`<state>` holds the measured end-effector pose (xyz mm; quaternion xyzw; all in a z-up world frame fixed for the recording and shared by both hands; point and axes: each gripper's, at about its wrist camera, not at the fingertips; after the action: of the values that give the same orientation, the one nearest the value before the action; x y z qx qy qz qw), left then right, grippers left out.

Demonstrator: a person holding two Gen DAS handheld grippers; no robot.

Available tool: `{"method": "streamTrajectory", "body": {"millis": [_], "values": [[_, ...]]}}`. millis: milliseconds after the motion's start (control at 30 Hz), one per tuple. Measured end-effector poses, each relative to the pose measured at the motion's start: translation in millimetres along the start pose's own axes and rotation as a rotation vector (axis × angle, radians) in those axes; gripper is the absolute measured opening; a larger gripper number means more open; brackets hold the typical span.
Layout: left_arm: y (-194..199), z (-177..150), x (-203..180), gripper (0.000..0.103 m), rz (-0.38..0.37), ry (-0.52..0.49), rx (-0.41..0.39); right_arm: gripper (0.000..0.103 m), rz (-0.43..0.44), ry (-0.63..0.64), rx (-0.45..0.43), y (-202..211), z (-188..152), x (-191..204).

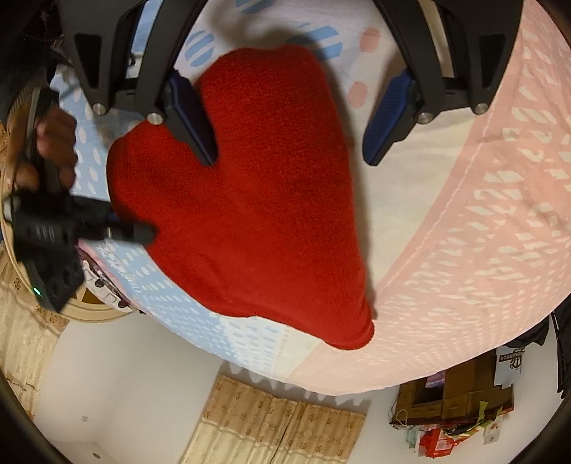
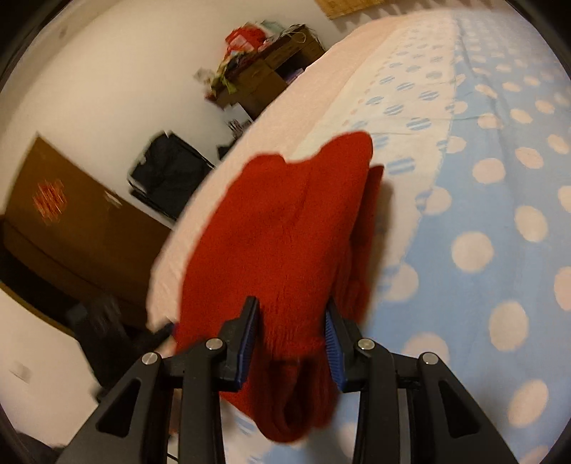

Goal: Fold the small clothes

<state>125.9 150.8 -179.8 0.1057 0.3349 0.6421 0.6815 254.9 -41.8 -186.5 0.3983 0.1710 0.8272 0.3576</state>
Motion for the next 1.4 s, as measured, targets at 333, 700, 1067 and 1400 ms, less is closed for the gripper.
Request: {"method": "streamTrajectory", "body": {"millis": [333,700,1067,1400], "values": [[-0.8,-8.4,-9.4,0.099,0.051,-0.065,0.047,0.045,-0.088,0.015,-0.014,-5.9,-24.3,-14.2],[45.2,0.3,-26.2,0.099,0.099,-0.139,-0.049,0.054,-0.305,0.179,-0.194,54.4,-38.0,44.2],[88.6,16.3,-50.0,0.102,0.053,-0.165,-0.192,0.059,-0.390,0.318,-0.353,127.4,-50.1,96.0],[115.8,23.5,-70.0,0.103,0.031,-0.212,-0.284,0.072,-0.386,0.365,-0.447,168.7,-61.2,126.1]]}}
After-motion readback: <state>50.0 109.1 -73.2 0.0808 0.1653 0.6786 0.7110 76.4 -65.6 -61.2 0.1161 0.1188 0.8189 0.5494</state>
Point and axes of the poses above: each gripper's, at about its wrist camera, not at the fingertips, and y roughly against the way its jaws point, x to its left, z to its top, and after that the axes turned 11 degrees about -x, right-handed
